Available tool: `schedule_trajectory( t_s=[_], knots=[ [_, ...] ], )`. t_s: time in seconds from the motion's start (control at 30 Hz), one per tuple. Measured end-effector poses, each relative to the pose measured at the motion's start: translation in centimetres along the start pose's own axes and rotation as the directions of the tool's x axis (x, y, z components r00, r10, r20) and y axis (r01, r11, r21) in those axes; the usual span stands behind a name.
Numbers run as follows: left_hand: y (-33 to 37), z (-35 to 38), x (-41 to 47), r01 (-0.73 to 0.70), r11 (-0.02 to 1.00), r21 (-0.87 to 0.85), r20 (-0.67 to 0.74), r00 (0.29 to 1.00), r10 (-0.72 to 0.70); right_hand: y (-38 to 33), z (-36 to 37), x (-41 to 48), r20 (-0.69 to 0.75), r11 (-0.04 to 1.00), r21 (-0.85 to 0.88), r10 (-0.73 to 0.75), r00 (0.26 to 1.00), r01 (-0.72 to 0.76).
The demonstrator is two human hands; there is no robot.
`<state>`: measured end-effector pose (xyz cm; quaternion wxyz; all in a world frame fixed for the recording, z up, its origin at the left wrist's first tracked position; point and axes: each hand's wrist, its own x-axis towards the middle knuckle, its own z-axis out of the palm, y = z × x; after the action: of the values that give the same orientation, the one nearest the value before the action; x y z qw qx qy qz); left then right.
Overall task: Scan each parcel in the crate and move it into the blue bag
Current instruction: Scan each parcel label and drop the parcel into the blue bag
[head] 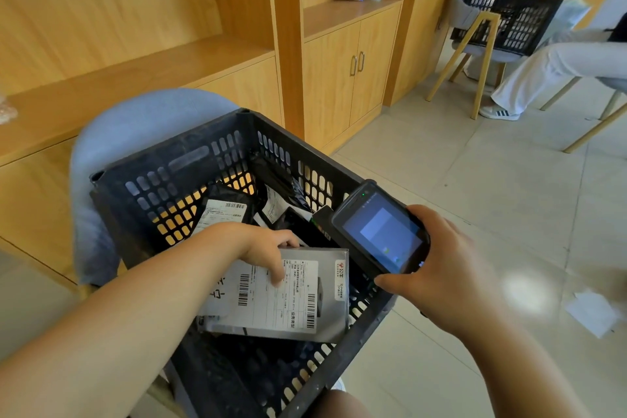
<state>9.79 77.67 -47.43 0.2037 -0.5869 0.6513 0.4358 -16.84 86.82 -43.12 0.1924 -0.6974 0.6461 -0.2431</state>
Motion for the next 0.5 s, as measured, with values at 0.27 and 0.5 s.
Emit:
schedule_trajectory(
  t_s=[0.27,0.5],
  knots=[
    [0.4,-1.4,0.2,0.027,0.989,0.144,-0.044,0.999,-0.021,0.2,-0.3,0.2,-0.012,1.0,-0.005,0.002,1.0,-0.002],
    [-1.0,-2.3,-3.1,-0.013,0.988,-0.154,-0.103,0.995,-0.003,-0.8,-0.4,0.4,-0.038,1.0,-0.003,-0.014,0.999,0.014]
  ],
)
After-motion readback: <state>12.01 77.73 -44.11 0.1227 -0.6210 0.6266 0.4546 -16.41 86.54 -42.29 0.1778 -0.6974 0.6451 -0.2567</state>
